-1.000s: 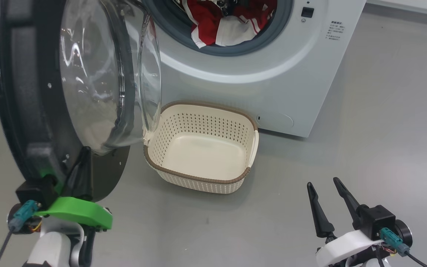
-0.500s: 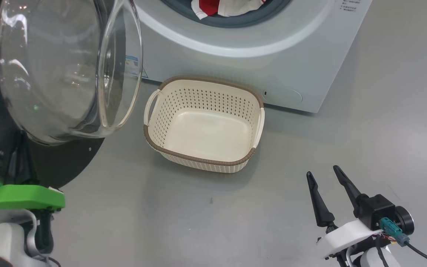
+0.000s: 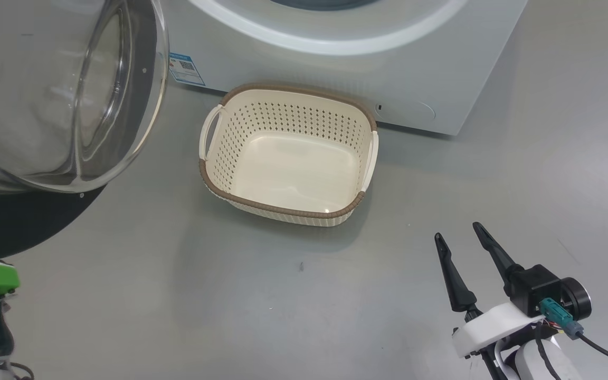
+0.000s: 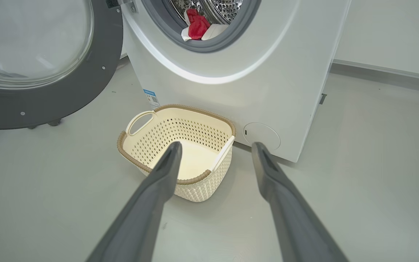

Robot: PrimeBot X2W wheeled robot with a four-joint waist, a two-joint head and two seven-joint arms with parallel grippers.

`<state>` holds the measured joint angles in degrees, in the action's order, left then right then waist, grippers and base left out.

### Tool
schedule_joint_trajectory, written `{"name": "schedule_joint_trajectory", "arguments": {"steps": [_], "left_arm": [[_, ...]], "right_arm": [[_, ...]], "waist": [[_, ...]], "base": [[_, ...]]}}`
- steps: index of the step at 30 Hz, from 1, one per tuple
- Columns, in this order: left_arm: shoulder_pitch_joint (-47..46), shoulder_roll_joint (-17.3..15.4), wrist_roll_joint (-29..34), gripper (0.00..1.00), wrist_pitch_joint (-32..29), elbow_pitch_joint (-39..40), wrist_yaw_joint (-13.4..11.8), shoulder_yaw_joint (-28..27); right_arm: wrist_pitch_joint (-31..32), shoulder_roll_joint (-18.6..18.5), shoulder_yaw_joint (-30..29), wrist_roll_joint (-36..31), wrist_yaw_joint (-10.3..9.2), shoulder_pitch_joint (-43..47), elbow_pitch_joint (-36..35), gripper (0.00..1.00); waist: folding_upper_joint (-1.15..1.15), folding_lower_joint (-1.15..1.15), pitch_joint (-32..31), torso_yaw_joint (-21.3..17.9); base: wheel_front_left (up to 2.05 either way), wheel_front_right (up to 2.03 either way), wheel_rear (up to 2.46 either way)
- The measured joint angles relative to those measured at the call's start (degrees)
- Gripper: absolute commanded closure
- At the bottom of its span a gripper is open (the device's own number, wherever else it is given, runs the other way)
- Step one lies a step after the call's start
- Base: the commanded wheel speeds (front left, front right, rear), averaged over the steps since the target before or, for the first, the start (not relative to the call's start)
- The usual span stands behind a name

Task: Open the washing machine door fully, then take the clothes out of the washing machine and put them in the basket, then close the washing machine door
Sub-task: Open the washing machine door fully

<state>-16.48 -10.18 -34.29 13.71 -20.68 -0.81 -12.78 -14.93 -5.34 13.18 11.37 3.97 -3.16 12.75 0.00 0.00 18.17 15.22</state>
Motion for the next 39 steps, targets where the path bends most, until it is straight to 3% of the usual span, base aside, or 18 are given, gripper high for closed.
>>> {"name": "schedule_joint_trajectory", "arguments": {"steps": [20, 39], "left_arm": [[-8.25, -7.11, -3.46, 1.0, -0.1, -6.09, 0.19, -5.28], [-10.88, -6.92, -2.21, 1.0, 0.05, -12.38, 2.21, -2.77]], "right_arm": [[1.64, -2.12, -0.23, -1.44, -0.14, -3.14, -2.38, 0.0], [1.66, -1.81, -0.2, -1.41, -0.13, -4.6, -0.79, 0.0]], "waist": [[0.0, 0.0, 7.81, -0.59], [0.0, 0.0, 7.25, -0.46]], "base": [[0.0, 0.0, 0.0], [0.0, 0.0, 0.0]]}}
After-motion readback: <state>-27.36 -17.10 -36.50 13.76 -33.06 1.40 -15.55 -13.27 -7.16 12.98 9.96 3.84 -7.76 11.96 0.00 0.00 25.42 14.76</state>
